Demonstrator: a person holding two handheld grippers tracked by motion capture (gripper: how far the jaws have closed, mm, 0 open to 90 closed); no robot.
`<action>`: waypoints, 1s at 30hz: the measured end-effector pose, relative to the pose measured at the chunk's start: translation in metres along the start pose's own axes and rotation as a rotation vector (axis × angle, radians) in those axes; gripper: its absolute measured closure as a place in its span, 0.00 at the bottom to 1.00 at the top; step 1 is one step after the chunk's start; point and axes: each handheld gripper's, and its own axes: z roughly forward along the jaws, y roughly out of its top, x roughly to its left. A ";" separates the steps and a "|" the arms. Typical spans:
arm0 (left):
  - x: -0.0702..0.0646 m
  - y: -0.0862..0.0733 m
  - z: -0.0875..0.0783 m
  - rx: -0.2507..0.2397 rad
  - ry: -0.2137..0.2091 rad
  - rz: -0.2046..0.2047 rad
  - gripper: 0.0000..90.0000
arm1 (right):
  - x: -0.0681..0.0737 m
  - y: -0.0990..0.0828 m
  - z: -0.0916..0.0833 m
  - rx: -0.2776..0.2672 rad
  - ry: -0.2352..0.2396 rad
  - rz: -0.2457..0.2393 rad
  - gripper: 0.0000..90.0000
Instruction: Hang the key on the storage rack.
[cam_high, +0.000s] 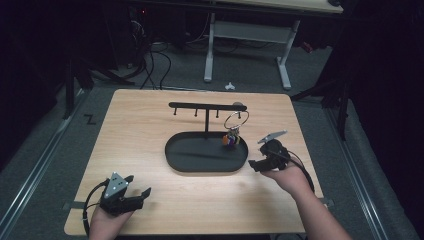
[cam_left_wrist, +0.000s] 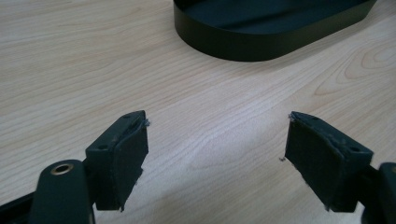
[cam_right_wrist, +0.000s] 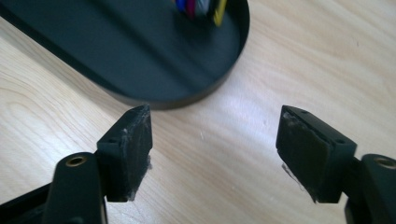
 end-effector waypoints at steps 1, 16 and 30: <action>0.000 0.001 0.001 0.001 -0.004 0.003 0.24 | 0.001 -0.006 0.002 -0.011 -0.005 0.003 0.29; -0.005 0.003 0.008 0.002 -0.011 0.023 0.23 | 0.022 -0.117 0.015 -0.321 -0.106 0.258 0.09; -0.005 0.000 0.003 0.003 0.011 0.014 0.23 | 0.016 -0.128 0.006 -0.384 -0.063 0.261 0.12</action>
